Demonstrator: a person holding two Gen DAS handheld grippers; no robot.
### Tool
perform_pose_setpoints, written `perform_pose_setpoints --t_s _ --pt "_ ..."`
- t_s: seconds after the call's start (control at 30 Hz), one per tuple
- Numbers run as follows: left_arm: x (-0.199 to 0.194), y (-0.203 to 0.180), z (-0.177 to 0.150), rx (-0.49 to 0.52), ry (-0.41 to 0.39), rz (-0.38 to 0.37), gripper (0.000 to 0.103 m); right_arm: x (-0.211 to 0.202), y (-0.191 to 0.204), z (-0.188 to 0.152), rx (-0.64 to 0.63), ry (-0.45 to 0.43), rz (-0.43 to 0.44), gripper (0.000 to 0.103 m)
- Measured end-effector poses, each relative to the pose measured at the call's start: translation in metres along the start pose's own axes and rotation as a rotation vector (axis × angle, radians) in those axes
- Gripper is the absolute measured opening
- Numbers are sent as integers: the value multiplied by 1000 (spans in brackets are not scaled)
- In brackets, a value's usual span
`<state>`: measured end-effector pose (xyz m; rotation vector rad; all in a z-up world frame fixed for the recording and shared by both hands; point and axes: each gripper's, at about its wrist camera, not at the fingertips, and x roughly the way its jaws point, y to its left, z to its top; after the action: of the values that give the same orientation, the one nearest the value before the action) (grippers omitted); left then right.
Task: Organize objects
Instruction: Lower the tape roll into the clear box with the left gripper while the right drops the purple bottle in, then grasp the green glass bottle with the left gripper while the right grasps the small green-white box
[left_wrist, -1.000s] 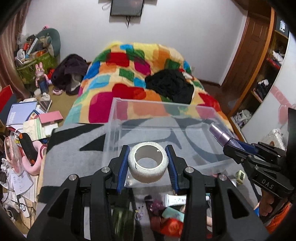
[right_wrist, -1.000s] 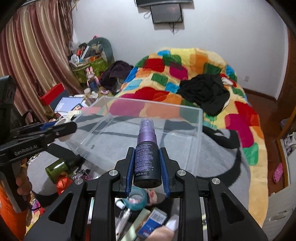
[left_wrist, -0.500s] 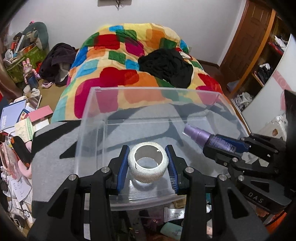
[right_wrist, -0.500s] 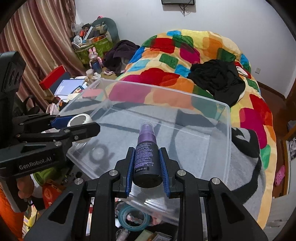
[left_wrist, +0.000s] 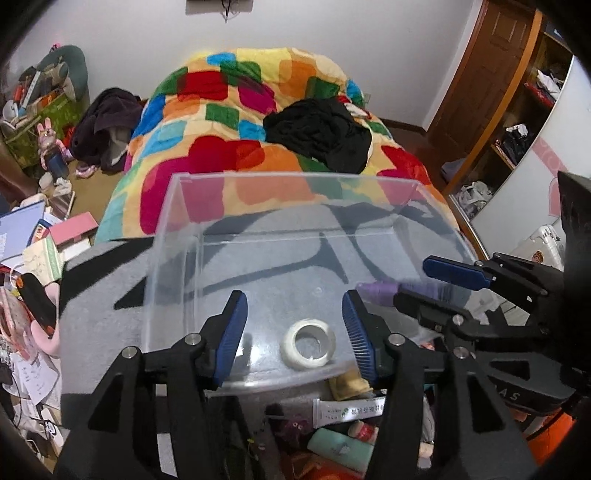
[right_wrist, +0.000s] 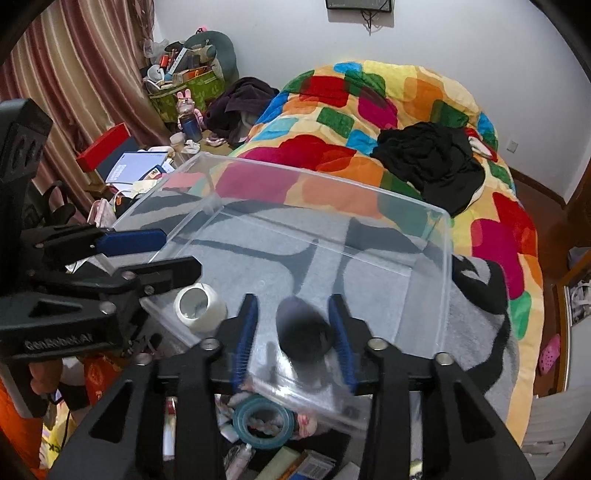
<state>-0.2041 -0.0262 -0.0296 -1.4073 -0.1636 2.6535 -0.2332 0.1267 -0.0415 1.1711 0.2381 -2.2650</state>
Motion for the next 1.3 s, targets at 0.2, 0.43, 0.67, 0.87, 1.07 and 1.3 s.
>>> perform_pose_setpoints --t_s 0.2,0.43,0.67,0.87,1.07,1.3 --pt "-37 1 -5 7 -85 42 55 -28 1 -7 -18 -63 -23 54" --pt "-91 12 -19 -8 -221 71 79 -70 -5 -21 3 -152 -44 65" --pt "-111 29 -41 -36 -255 112 87 -106 -14 -41 56 -221 -37 75" --pt "-99 39 -66 -43 -195 137 88 -121 -23 -64 73 -248 -79 80" --pt "-77 49 -89 -62 -136 166 88 -103 -42 -89 136 -172 -87 80" --pt "-56 54 -108 -76 -70 149 87 -72 -64 -118 212 -79 -90 80"
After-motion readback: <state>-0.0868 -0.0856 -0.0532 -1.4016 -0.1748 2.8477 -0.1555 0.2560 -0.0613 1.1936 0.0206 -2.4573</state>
